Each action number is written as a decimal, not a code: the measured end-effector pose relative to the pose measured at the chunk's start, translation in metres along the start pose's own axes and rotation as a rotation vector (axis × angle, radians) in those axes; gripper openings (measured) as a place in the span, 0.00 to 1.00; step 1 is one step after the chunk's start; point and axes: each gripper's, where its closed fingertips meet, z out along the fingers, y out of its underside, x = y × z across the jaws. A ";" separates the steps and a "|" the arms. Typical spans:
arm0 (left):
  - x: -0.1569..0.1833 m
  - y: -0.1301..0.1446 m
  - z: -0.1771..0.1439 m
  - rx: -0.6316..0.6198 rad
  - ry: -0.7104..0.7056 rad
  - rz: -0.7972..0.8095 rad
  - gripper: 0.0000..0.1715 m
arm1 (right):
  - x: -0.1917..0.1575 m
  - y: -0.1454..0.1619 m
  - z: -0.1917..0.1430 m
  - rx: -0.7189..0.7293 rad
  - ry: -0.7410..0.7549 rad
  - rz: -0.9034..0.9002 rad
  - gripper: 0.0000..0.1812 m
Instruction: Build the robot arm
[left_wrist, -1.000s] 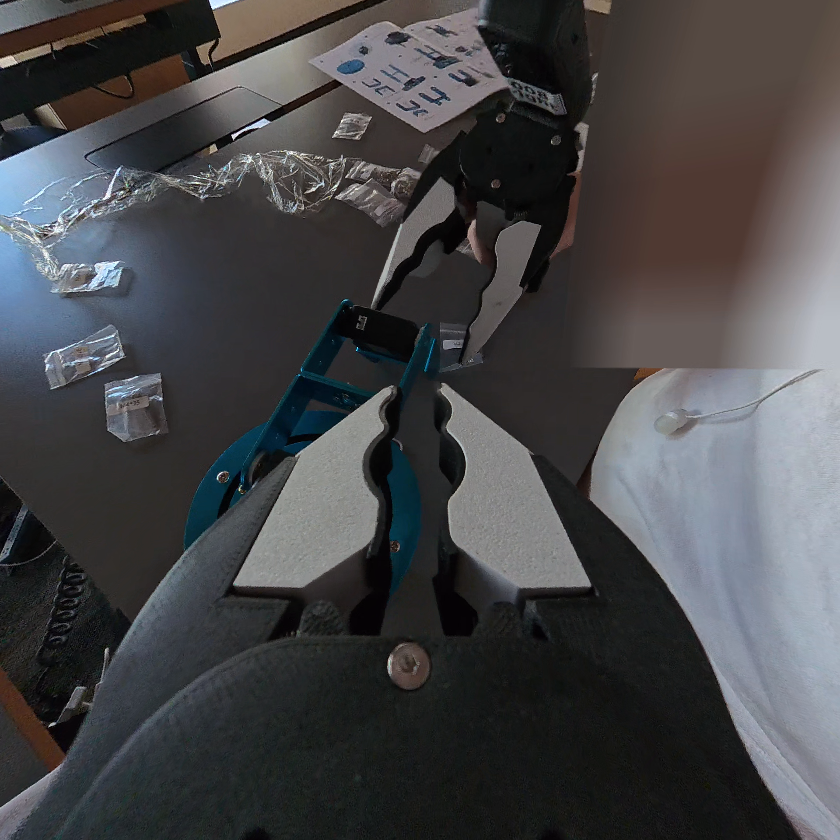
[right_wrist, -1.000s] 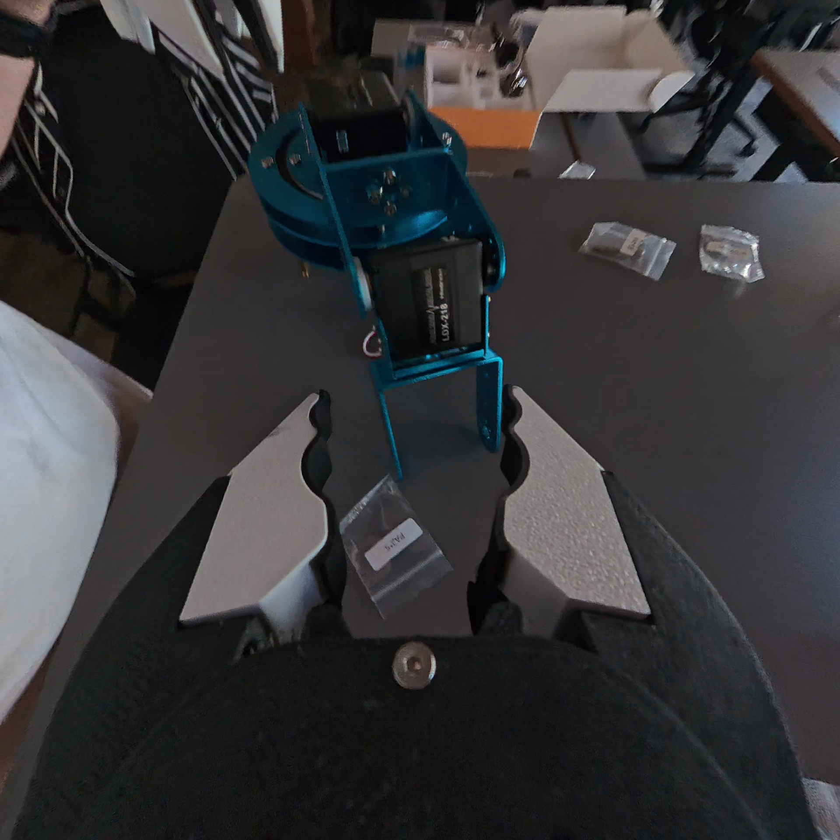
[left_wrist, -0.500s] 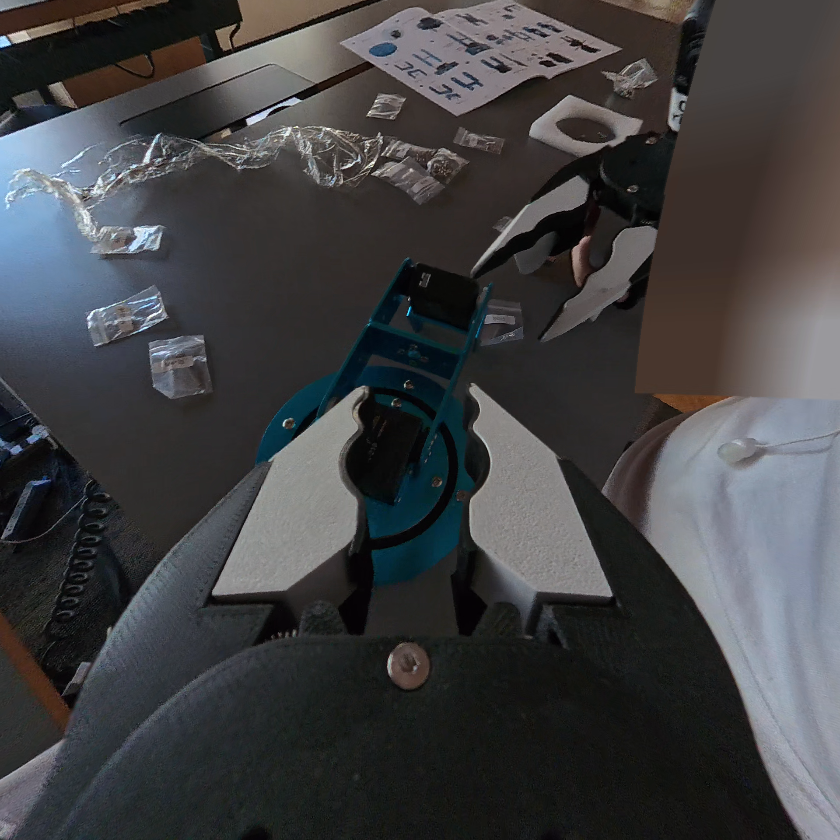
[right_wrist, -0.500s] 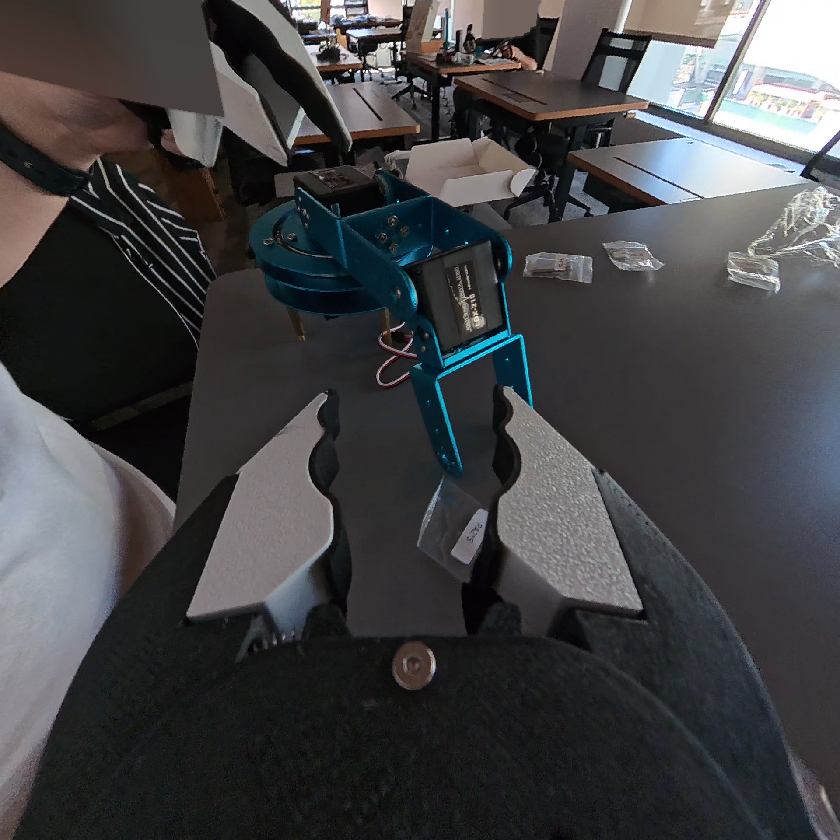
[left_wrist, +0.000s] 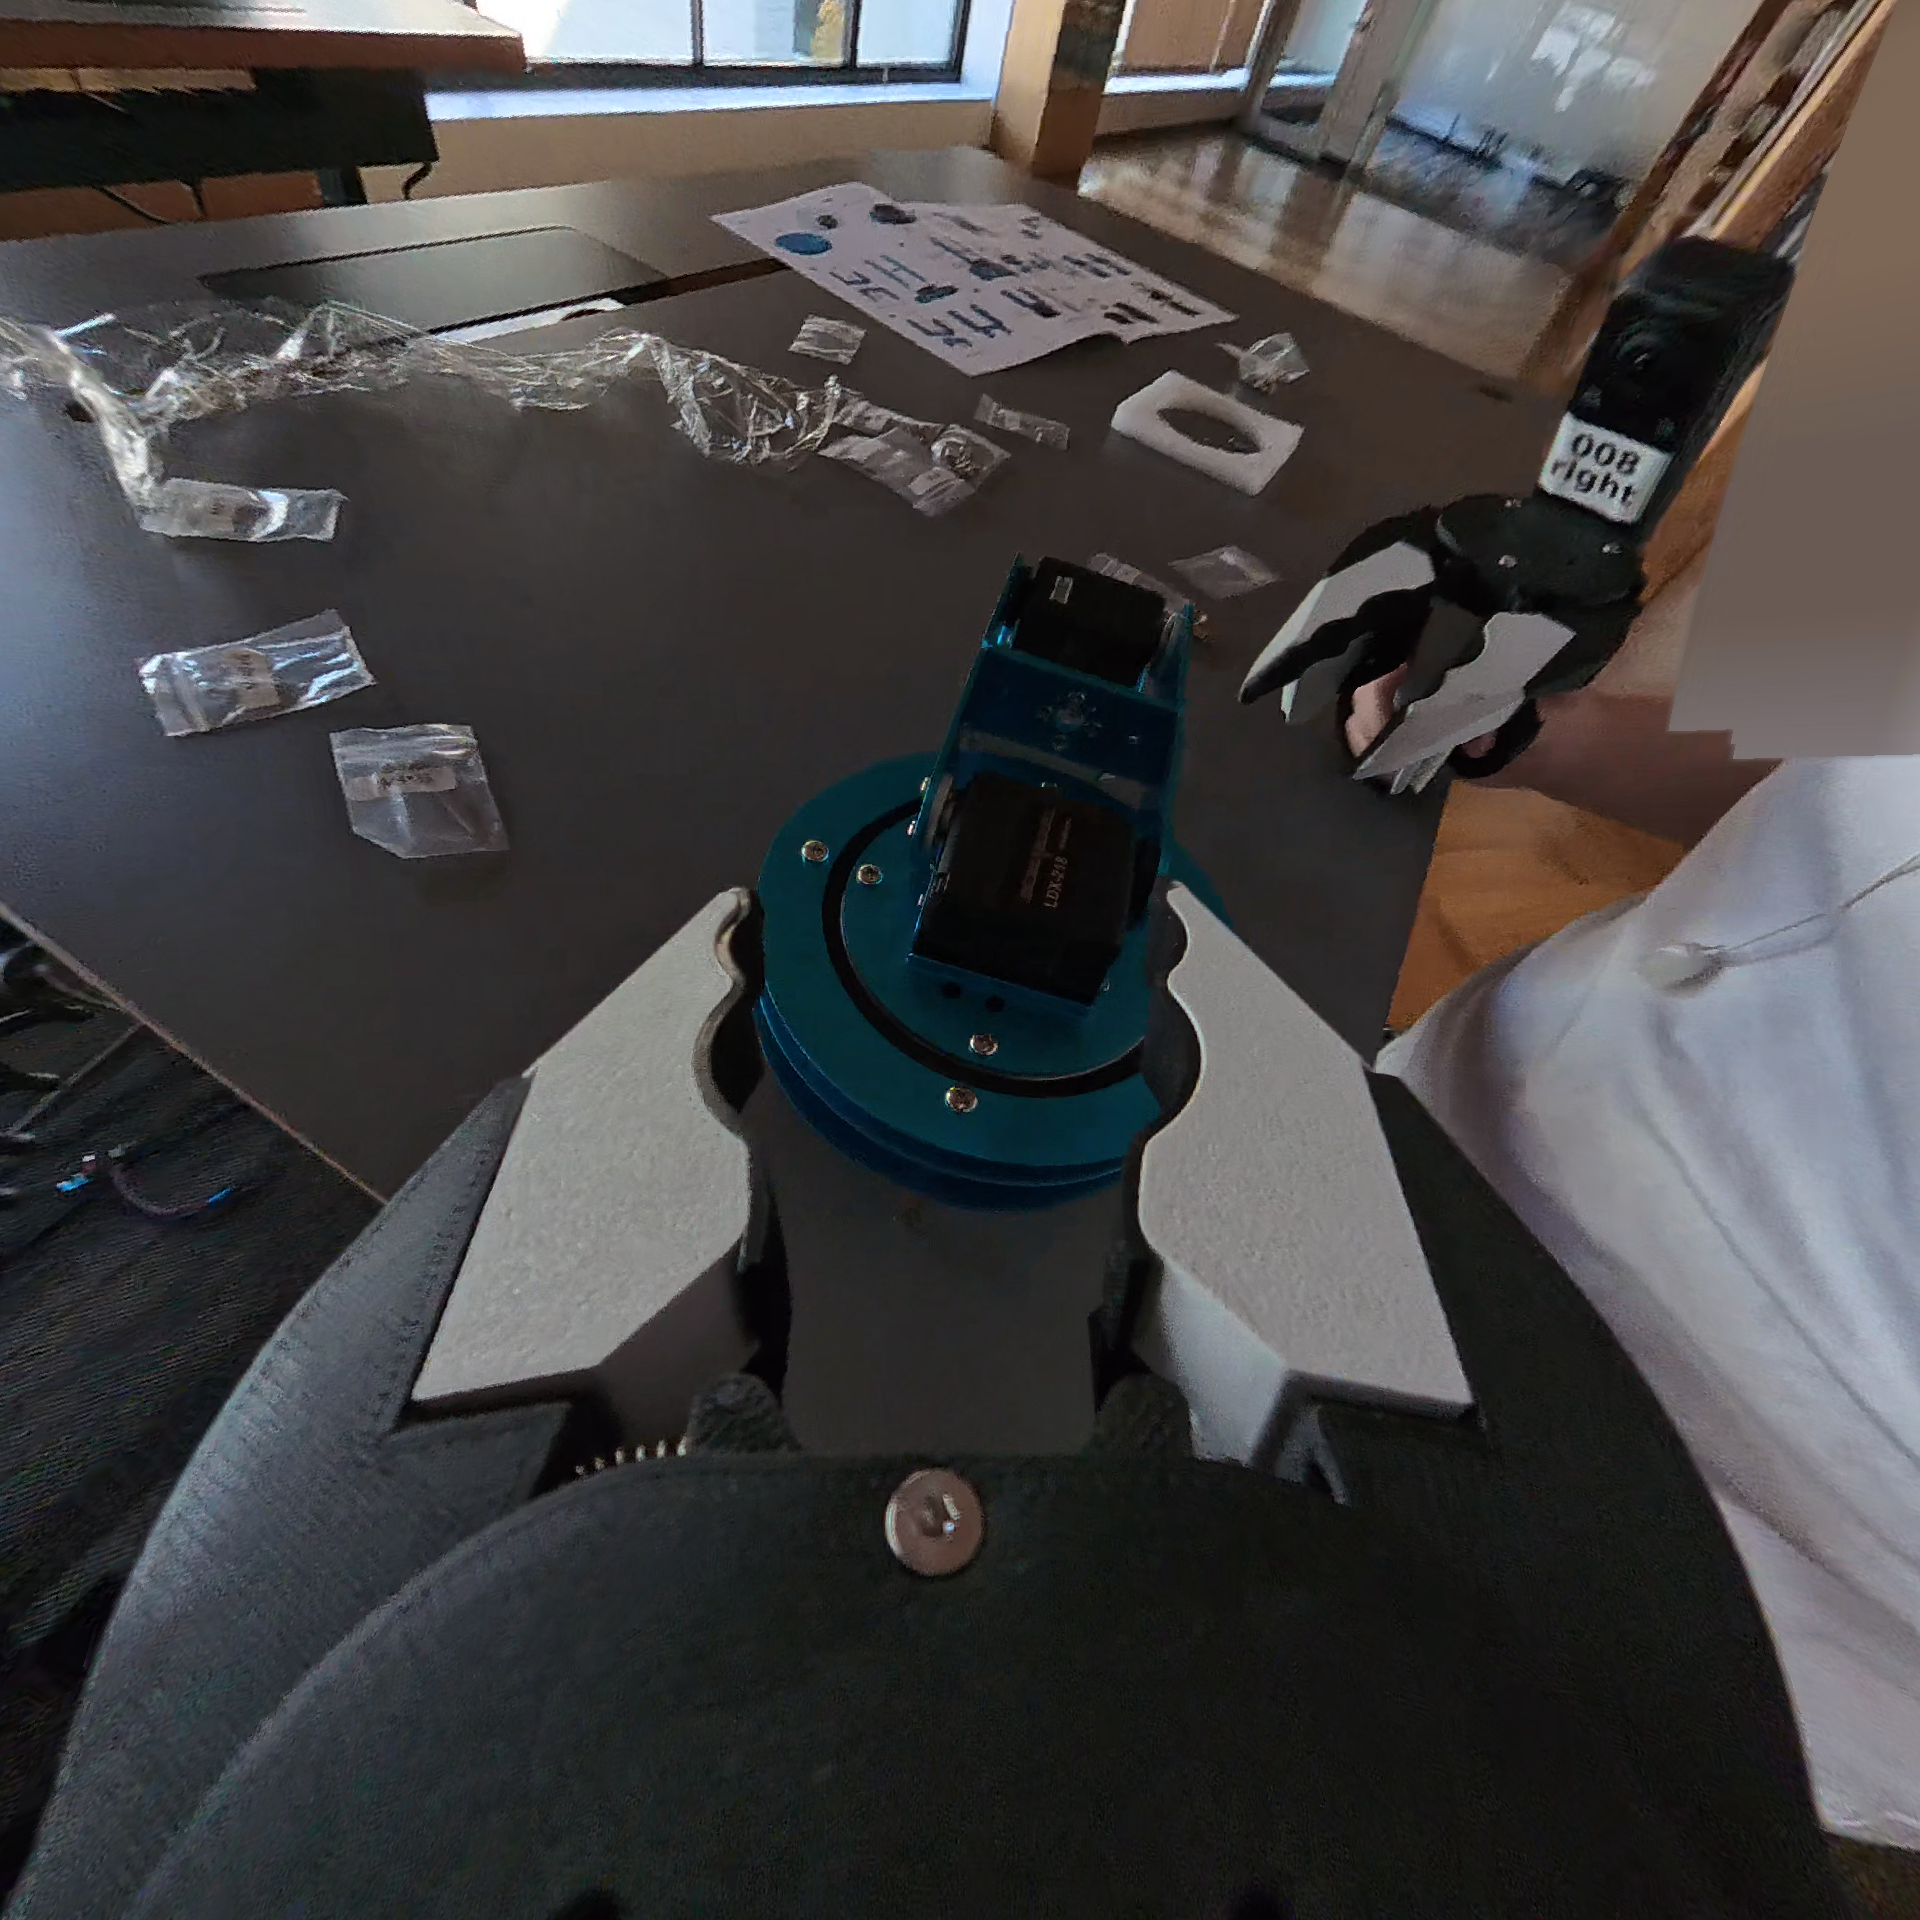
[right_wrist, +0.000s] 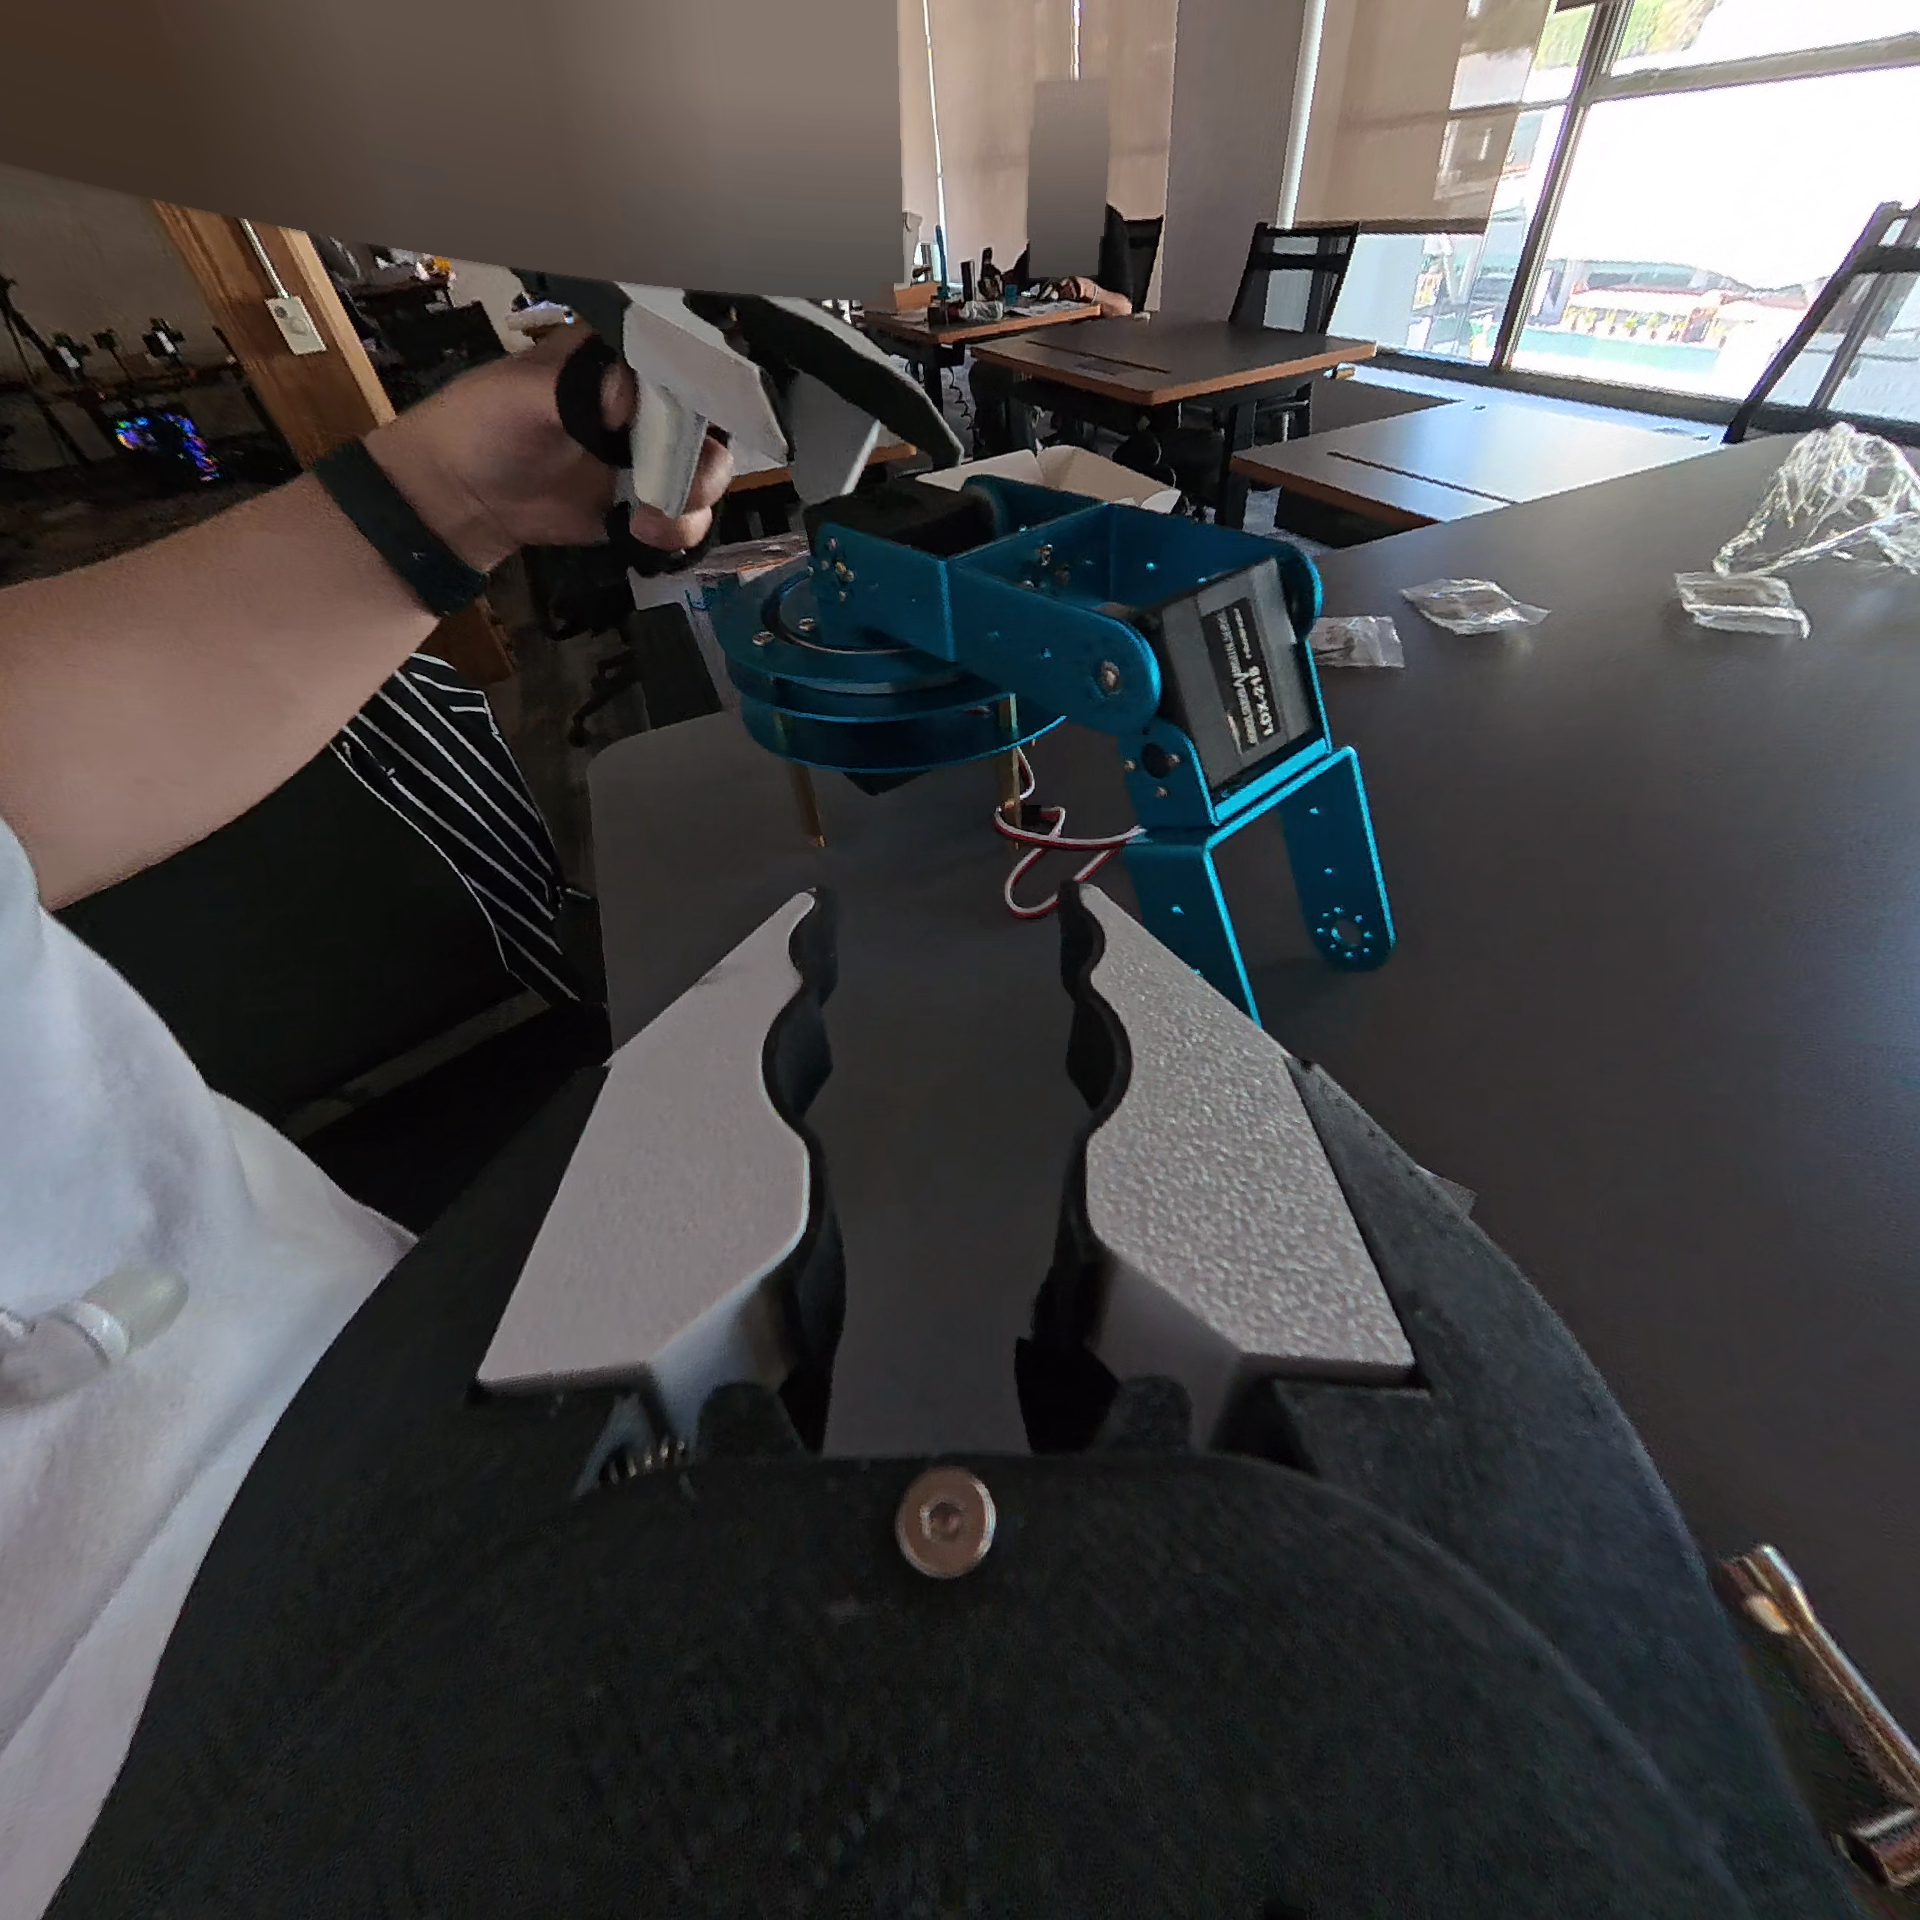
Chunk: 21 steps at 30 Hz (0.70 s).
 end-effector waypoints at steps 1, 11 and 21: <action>-0.001 0.002 0.000 0.010 0.031 -0.022 0.43 | -0.002 -0.001 0.001 0.000 0.002 -0.005 0.23; -0.003 0.027 -0.002 0.031 0.088 -0.100 0.43 | 0.000 0.005 0.005 -0.112 0.133 -0.121 0.21; -0.001 0.029 -0.004 0.147 0.087 -0.118 0.41 | 0.009 0.015 -0.016 -0.118 0.271 -0.218 0.21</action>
